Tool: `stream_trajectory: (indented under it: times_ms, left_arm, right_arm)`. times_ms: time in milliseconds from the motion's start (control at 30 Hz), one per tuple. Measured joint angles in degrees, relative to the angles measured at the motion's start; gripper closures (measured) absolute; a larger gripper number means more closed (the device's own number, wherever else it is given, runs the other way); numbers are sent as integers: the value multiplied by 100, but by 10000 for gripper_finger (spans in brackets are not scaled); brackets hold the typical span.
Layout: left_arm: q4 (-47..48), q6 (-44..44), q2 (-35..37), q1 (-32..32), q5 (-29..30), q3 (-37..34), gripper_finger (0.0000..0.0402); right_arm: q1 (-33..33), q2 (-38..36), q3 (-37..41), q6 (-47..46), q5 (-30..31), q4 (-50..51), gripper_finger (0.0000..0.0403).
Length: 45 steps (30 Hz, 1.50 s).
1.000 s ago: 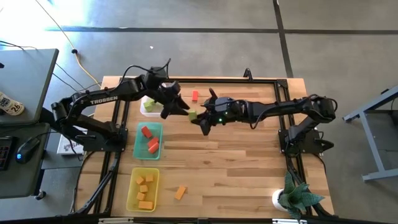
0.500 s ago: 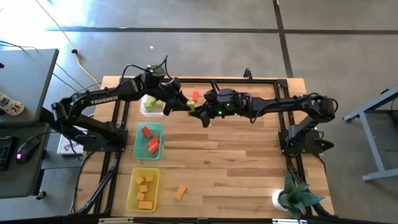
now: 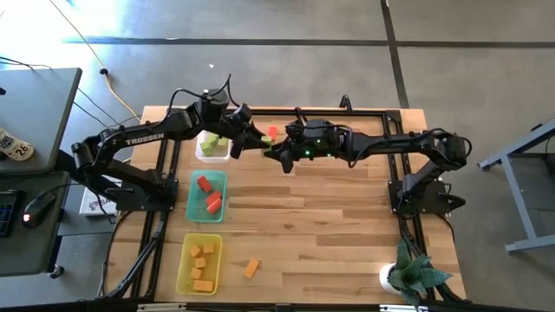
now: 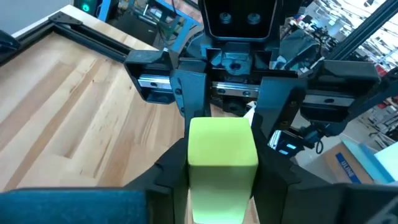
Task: Sort & place blocks by color
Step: Put the green rectangular block into the transparent bin
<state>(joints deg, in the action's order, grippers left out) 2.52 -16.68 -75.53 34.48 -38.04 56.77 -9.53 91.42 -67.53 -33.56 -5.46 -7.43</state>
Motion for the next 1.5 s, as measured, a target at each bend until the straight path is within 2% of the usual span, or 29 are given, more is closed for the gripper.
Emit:
stream_trajectory:
  times_ms: [100,300,433,600,800,1100,1267,1500]
  left_arm:
    - [0,40,0,1,17,0,297]
    - [101,155,0,130,117,4,297]
    - [531,381,0,314,557,4,297]
    - [1358,665,1,589,1303,4,297]
    - [2528,898,154,883,2956,4,297]
    - [3579,889,288,1473,4708,2,290]
    - [3868,801,158,1762,4914,2,291]
    - [3888,786,-55,1994,4920,0,272]
  right_arm:
    - [-41,0,0,20,-15,1,292]
    - [-139,-2,-2,108,148,-7,198]
    - [-266,-2,-2,131,311,127,168]
    - [-523,-2,-1,296,396,166,166]
    - [-877,-2,-2,621,392,169,166]
    - [-1359,-2,-2,1059,385,176,165]
    - [-1573,-1,-1,1215,326,225,164]
    - [-1797,0,-2,1449,311,361,164]
